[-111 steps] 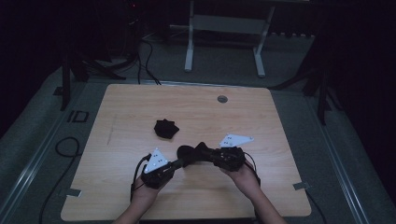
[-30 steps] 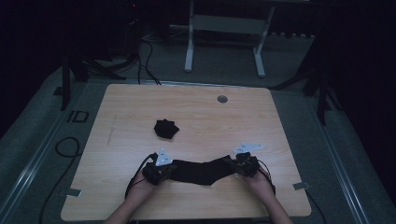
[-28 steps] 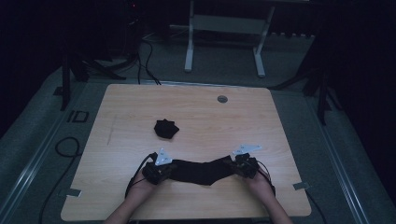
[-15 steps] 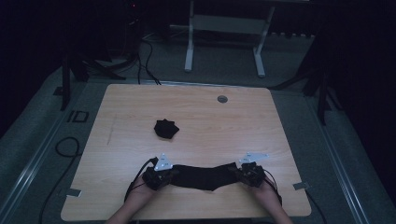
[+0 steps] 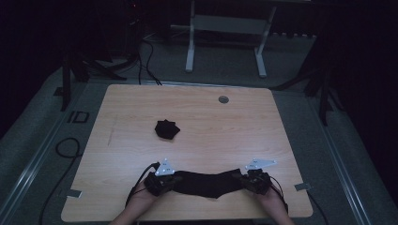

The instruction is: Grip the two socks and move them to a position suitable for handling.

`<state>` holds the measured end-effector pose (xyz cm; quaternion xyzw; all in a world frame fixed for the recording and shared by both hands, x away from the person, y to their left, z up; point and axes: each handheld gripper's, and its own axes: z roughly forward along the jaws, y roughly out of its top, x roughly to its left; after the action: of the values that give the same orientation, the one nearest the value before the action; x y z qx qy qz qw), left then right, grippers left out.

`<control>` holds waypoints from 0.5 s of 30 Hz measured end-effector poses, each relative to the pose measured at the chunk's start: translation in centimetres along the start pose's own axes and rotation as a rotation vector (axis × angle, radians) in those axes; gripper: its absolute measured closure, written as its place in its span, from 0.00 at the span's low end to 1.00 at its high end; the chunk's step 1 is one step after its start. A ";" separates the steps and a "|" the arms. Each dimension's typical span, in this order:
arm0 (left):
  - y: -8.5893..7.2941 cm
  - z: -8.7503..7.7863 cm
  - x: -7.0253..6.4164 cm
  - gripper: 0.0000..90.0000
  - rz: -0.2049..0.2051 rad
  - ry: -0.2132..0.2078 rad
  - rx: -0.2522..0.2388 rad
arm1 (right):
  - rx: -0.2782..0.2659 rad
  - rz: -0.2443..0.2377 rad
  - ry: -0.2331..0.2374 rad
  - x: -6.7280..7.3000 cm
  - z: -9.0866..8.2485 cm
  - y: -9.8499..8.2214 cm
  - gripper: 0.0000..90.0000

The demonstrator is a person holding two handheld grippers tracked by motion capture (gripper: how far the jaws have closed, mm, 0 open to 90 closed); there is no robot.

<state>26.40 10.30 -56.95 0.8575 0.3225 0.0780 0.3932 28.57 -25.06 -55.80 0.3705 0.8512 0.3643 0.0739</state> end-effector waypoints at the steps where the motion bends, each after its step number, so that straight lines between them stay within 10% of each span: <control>1: 0.0 0.0 0.0 1.00 0.000 0.000 0.000 | 0.000 0.000 0.000 0.0 0.0 0.0 0.96; 8: 0.0 -0.8 0.2 0.84 -0.014 -0.018 -0.059 | -0.034 -0.020 0.010 0.3 -0.7 1.5 0.87; 15: -0.8 -3.4 0.6 0.65 0.001 -0.009 -0.135 | -0.071 -0.038 0.003 -0.3 -0.6 4.3 0.55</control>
<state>25.15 13.17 -55.23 0.8295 0.3143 0.0961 0.4516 30.97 -23.61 -52.48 0.3510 0.8447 0.3933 0.0927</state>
